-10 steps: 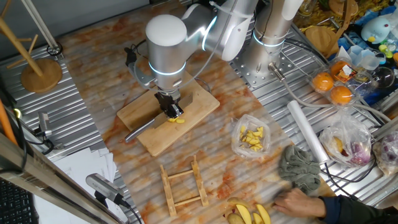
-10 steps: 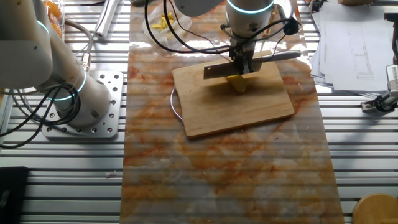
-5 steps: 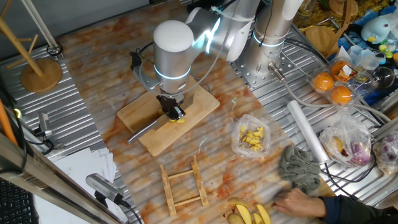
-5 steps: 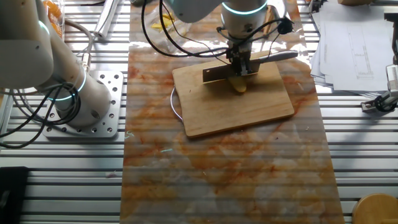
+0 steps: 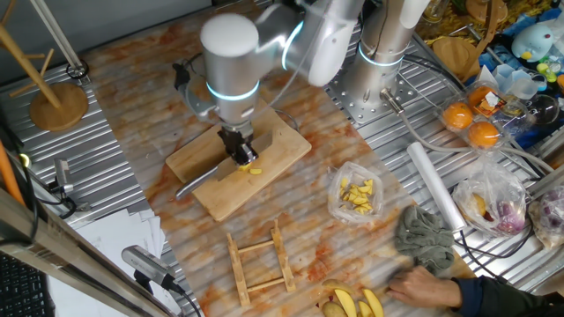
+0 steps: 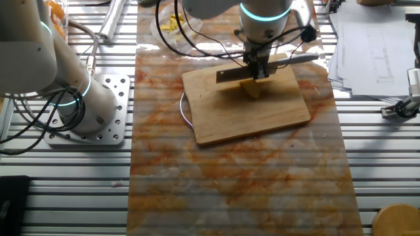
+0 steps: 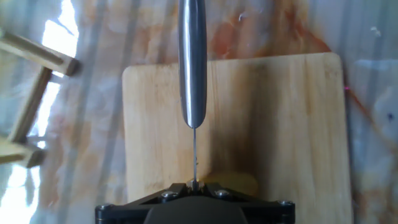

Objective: Chop the potatoes

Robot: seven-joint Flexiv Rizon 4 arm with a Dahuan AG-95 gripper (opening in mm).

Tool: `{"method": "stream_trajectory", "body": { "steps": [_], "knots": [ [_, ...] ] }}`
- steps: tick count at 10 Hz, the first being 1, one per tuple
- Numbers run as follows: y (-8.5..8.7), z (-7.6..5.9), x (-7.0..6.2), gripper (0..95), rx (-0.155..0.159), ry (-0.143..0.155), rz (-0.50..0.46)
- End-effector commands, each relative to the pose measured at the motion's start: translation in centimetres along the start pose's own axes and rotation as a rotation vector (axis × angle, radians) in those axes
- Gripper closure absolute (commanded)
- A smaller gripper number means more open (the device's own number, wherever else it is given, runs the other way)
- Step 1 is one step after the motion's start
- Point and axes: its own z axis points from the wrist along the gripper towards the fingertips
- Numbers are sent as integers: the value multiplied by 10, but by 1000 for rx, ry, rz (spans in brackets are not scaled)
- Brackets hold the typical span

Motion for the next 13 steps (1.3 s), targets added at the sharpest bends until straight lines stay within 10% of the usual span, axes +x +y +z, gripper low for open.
{"method": "stream_trajectory", "body": {
  "steps": [1,13],
  "knots": [
    [-1,6,-3,950,13,-6,-2],
    [-8,18,-6,950,32,-7,-2]
  ]
}}
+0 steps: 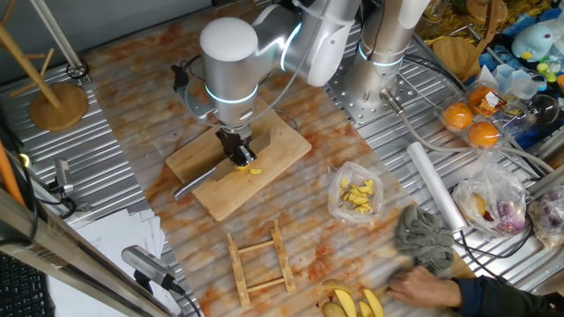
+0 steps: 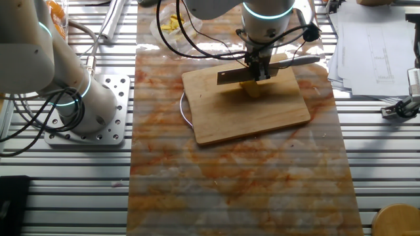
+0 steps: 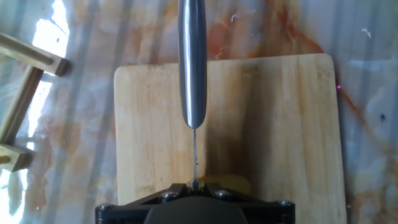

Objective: Chop the potatoes

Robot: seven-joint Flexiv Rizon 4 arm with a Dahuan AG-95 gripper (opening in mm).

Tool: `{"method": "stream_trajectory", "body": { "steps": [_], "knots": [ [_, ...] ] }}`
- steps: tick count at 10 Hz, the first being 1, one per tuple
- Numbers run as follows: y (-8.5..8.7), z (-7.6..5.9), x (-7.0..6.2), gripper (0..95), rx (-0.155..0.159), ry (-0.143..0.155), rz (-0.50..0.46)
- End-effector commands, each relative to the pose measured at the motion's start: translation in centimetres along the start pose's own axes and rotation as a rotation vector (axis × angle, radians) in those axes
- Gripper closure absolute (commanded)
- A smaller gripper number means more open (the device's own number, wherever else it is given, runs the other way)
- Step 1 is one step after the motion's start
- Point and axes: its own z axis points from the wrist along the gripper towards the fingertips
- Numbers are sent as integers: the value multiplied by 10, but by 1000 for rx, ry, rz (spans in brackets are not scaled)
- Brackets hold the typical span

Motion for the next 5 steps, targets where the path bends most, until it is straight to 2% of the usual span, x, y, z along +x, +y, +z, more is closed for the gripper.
{"method": "stream_trajectory", "body": {
  "steps": [1,5],
  "knots": [
    [0,0,0,950,5,-1,-1],
    [0,6,-1,950,12,-1,-5]
  ]
}}
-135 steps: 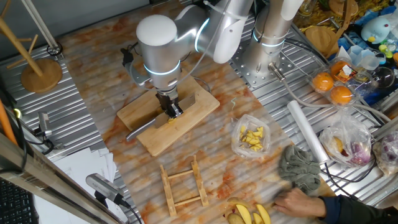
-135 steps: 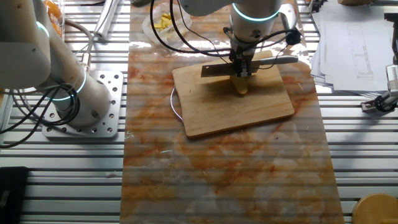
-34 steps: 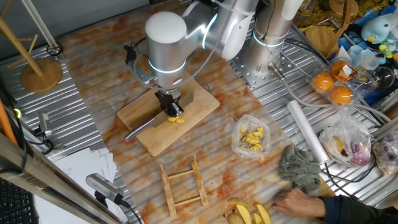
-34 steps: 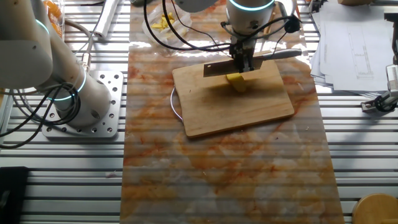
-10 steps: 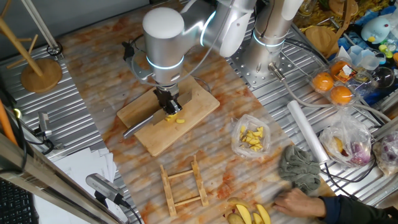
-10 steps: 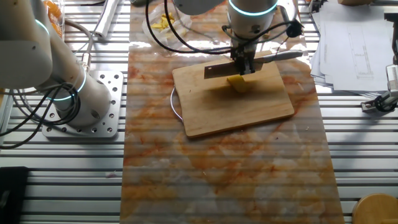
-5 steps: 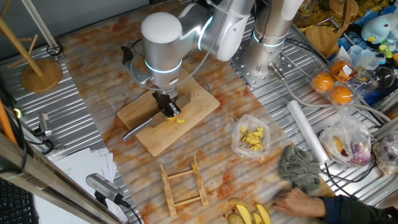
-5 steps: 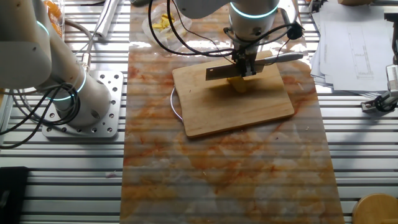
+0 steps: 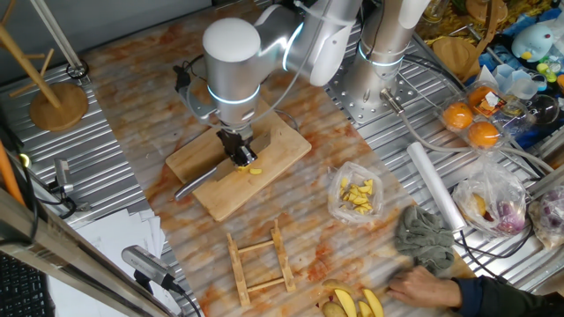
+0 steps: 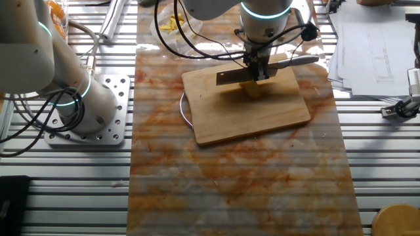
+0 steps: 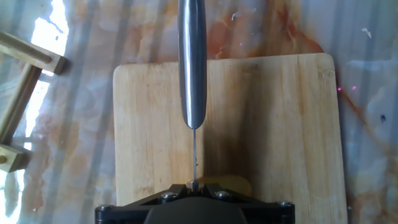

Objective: Chop the potatoes

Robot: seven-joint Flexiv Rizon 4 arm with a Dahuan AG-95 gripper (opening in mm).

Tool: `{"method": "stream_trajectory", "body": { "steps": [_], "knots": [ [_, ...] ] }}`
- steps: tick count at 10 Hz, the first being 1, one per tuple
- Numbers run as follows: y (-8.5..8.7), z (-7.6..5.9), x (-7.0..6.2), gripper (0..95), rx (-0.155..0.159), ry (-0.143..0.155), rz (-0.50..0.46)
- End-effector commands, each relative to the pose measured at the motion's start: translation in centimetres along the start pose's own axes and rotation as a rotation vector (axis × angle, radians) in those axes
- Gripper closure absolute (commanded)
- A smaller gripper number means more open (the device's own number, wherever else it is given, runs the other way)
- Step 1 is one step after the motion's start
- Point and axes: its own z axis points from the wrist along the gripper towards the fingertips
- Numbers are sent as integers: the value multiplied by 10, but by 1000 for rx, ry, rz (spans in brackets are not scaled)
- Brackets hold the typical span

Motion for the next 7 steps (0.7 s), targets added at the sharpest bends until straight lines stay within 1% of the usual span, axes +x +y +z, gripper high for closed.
{"method": "stream_trajectory", "body": {
  "steps": [1,3,5,7],
  "knots": [
    [-1,2,1,950,8,6,-4],
    [-1,10,0,950,10,-6,0],
    [-1,14,0,950,15,0,-2],
    [-1,20,0,950,14,-9,0]
  ]
}}
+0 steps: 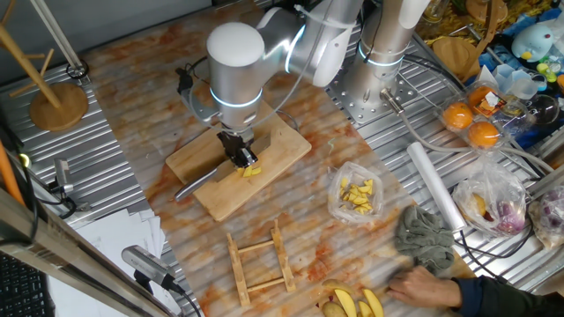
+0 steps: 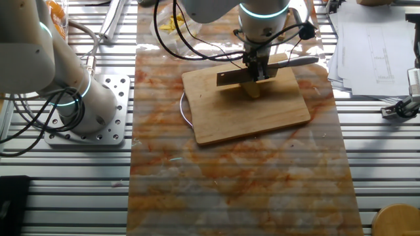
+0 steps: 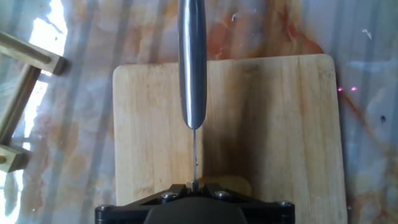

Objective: Chop the potatoes

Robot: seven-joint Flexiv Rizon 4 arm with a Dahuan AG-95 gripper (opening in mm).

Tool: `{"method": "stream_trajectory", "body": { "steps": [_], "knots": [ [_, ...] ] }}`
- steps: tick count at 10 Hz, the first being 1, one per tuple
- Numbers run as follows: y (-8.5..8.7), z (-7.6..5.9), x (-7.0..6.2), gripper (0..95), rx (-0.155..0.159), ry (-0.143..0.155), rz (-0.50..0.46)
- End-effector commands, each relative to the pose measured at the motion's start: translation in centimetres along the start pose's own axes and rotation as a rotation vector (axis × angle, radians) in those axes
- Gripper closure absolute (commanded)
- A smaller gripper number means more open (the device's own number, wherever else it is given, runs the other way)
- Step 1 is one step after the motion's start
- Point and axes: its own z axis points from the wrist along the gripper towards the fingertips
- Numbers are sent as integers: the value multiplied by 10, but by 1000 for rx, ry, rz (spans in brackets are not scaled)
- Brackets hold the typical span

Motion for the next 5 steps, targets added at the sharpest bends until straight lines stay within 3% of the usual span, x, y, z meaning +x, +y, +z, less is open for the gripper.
{"method": "stream_trajectory", "body": {
  "steps": [1,2,3,4,5],
  "knots": [
    [0,22,0,950,0,-16,1],
    [0,23,0,950,2,-13,-4],
    [-1,22,0,950,-5,14,-10],
    [-1,21,1,950,-26,51,-9],
    [-1,16,1,950,-46,61,-3]
  ]
}}
